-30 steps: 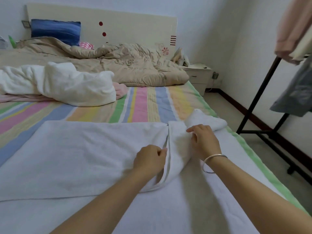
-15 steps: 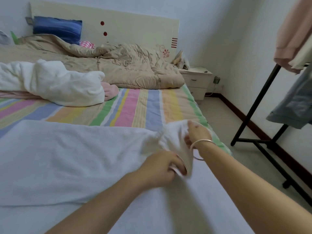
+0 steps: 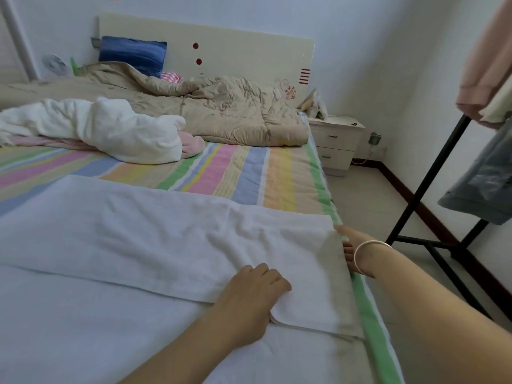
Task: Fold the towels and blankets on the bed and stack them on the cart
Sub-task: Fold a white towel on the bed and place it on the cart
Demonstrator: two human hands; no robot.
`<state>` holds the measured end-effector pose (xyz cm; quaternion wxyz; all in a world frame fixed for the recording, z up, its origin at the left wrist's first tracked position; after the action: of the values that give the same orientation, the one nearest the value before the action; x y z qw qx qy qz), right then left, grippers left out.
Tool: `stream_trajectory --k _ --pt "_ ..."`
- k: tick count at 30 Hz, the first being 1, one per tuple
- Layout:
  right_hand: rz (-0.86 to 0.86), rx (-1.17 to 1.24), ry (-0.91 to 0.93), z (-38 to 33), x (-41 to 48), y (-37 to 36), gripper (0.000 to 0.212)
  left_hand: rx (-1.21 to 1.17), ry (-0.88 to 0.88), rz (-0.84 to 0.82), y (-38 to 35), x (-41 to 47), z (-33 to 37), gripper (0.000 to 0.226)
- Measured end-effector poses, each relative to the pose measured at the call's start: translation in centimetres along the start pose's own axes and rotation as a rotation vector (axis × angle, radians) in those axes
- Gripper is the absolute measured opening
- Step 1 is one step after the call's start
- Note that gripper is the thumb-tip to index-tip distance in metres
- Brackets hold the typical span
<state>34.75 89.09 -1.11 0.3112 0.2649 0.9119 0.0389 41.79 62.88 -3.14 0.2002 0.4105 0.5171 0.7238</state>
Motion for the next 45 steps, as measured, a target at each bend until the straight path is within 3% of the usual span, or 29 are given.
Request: stream_trajectory --k 6,8,11,14,18,24,29,36,40,43,45 --pt "-0.062 0.161 -0.013 -2.2 2.6 -0.7 0.024 0.112 0.072 -0.017 -1.6 -0.6 0.9 0.073" --pt "-0.12 0.13 0.059 -3.3 3.0 -1.6 0.026 0.112 0.142 -0.025 -1.6 -0.5 0.5 0.08" --pt "-0.115 -0.073 0.206 -3.9 4.8 -2.6 0.07 0.144 0.205 -0.09 -1.8 -0.4 0.0 0.083" --pt "-0.051 -0.255 0.431 -4.7 4.1 -3.3 0.057 0.163 0.213 -0.14 -2.1 -0.8 -0.7 0.08" --pt "0.067 -0.086 0.615 -6.6 5.3 -2.4 0.057 0.12 0.283 -0.102 -2.4 -1.2 -1.2 0.073" --pt "-0.002 -0.165 0.361 -4.4 7.7 -2.0 0.06 0.186 0.272 -0.156 -4.1 -1.9 -2.3 0.065" --pt "-0.016 0.07 0.16 -2.0 7.6 -0.3 0.045 0.126 0.271 -0.185 -4.2 -1.7 -2.4 0.066" --pt "-0.141 -0.211 0.154 1.0 2.1 2.0 0.045 0.209 0.224 -0.145 -4.8 -2.2 -2.7 0.064" --pt "-0.204 -0.322 0.238 3.7 -0.5 2.5 0.045 0.191 0.241 -0.141 -5.0 -2.2 -2.6 0.065" --pt "-0.03 -0.402 0.381 5.6 -1.2 2.7 0.073 0.151 0.297 -0.155 -4.5 -2.2 -1.9 0.072" --pt "0.193 -0.561 0.595 6.5 -2.7 3.1 0.075 0.129 0.326 -0.141 -4.3 -2.6 -1.2 0.075"
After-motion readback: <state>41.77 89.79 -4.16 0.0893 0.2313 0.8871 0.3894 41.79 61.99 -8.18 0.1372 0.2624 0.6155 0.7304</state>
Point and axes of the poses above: each hand's wrist, its own x-axis towards the middle knuckle, its own y-axis out of the back of the hand, z = x × y, the point moved 2 cm from there along x, towards the middle knuckle, and after that the axes turned 6 degrees about z, right-handed, at the moved point
